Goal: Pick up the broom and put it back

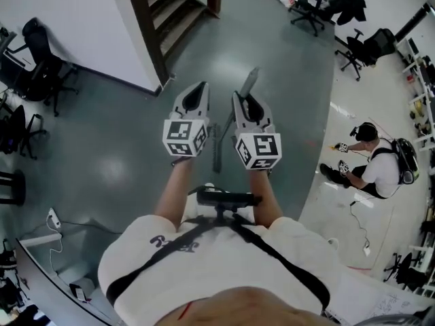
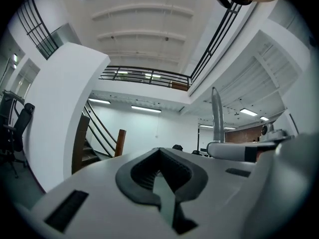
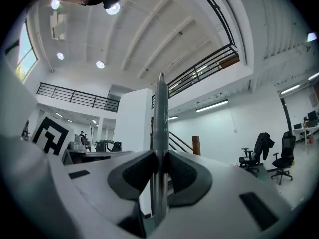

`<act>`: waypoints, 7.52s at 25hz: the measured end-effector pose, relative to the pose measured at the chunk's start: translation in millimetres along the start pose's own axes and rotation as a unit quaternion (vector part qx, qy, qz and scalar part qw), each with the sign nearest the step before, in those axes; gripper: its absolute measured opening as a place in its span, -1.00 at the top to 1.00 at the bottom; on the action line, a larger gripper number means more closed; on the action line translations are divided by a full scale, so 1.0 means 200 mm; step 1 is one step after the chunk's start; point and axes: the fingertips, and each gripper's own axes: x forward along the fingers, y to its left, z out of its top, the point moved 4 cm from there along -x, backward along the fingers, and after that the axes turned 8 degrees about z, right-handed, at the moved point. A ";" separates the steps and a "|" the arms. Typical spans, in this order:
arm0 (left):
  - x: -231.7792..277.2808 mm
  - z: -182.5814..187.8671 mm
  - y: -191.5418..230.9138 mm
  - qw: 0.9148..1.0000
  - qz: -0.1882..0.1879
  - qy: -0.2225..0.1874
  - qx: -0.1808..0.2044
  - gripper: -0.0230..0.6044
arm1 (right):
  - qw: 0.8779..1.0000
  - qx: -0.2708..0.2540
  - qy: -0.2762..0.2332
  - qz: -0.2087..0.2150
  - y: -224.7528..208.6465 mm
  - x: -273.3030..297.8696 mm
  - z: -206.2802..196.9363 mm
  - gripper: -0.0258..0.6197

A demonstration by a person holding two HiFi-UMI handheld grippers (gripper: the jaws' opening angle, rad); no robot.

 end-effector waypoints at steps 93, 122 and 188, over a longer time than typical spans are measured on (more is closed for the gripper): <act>1.69 -1.50 2.83 0.916 0.378 0.086 -0.103 0.89 | 0.885 -0.012 0.383 0.265 -0.13 3.57 -2.88 0.63; 1.56 -1.72 2.91 0.903 0.391 0.110 -0.138 0.89 | 0.844 -0.008 0.426 0.327 0.27 4.05 -3.31 0.62; 1.50 -0.46 2.47 0.931 0.364 -0.012 0.017 0.89 | 0.929 0.058 0.083 0.356 0.04 3.41 -1.05 0.90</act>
